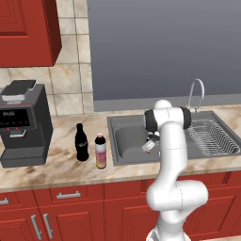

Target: Place the large bottle from the dining counter next to the other large bottle outside the sink, and place the small bottle from the dining counter next to the other small bottle inside the sink.

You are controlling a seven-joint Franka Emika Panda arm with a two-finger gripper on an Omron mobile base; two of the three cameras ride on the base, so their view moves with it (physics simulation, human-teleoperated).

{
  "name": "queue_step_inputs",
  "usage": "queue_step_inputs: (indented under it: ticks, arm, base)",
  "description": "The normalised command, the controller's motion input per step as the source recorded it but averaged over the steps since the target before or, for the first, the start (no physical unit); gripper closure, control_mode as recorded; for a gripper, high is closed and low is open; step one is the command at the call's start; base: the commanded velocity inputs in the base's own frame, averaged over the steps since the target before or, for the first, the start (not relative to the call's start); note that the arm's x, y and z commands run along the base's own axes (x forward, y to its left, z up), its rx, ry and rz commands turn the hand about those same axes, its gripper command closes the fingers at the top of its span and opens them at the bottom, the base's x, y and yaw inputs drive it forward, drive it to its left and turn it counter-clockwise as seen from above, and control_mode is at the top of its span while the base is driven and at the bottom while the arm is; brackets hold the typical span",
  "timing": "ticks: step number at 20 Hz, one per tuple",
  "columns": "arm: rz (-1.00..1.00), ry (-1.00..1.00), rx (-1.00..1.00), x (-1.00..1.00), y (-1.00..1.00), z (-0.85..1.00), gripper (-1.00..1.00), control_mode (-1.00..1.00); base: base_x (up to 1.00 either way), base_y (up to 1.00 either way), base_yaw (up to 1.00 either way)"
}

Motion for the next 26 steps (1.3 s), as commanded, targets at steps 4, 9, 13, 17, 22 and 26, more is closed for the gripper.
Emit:
queue_step_inputs:
  ticks: [4, 9, 13, 17, 22, 26]
  arm:
    - [0.05, 0.01, 0.0, 0.42, -0.03, -0.4, -1.0, -1.0]
    - [0.04, 0.0, 0.0, 0.31, -0.09, -0.25, -1.0, -1.0]
    - [0.02, -0.03, 0.0, 0.01, -0.07, 0.18, -1.0, -1.0]
    - [0.01, -0.04, 0.0, 0.0, -0.03, 0.31, -1.0, -1.0]
    - [0.0, -0.02, 0.0, 0.0, 0.0, 0.23, -1.0, -1.0]
    - [0.0, -0.01, 0.0, 0.0, 0.0, 0.27, -1.0, -1.0]
  base:
    - [0.0, 0.0, 0.0]
    - [0.0, 0.0, 0.0]
    - [0.0, 0.0, 0.0]
    - [0.0, 0.0, 0.0]
    - [0.0, 0.0, 0.0]
    - [0.0, 0.0, 0.0]
